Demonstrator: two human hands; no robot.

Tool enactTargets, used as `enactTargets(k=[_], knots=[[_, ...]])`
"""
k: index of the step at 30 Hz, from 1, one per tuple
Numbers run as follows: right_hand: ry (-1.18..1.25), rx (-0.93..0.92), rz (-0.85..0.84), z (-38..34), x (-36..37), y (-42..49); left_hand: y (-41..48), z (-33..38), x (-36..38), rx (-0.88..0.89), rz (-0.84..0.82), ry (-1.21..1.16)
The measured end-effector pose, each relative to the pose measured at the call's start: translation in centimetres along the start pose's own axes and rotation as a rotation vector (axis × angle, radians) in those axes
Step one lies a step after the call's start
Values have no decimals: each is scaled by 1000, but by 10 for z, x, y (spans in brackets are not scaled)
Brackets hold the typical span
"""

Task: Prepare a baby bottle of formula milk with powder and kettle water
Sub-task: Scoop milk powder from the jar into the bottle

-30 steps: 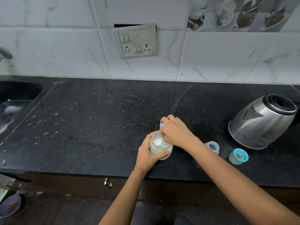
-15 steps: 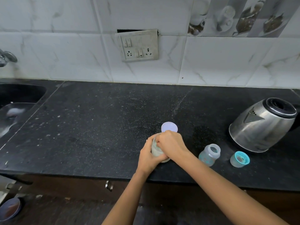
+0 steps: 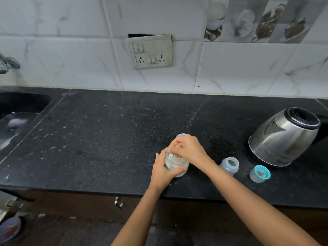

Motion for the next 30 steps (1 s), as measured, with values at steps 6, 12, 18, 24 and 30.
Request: enactTargets(k=[6, 12, 18, 24, 30], knots=[[153, 98, 116, 14, -29, -2, 0, 1, -1, 2, -6, 3], [223, 211, 245, 47, -42, -7, -1, 3, -1, 1, -14, -8], [265, 232, 256, 59, -37, -11, -2, 2, 0, -7, -1, -16], [3, -11, 247, 40, -28, -13, -6, 7, 3, -2, 29, -48], [-237, -112, -53, 13, 2, -5, -8, 7, 4, -13, 35, -36]])
Point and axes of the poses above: each hand's wrist, its own y-axis towards the middle knuckle, its own x-axis out of the palm, z = x × y, the point moved 4 cm from there along y, towards the middle knuckle, and after that the axes turned 3 degrees about y, right-handed, at the moved point
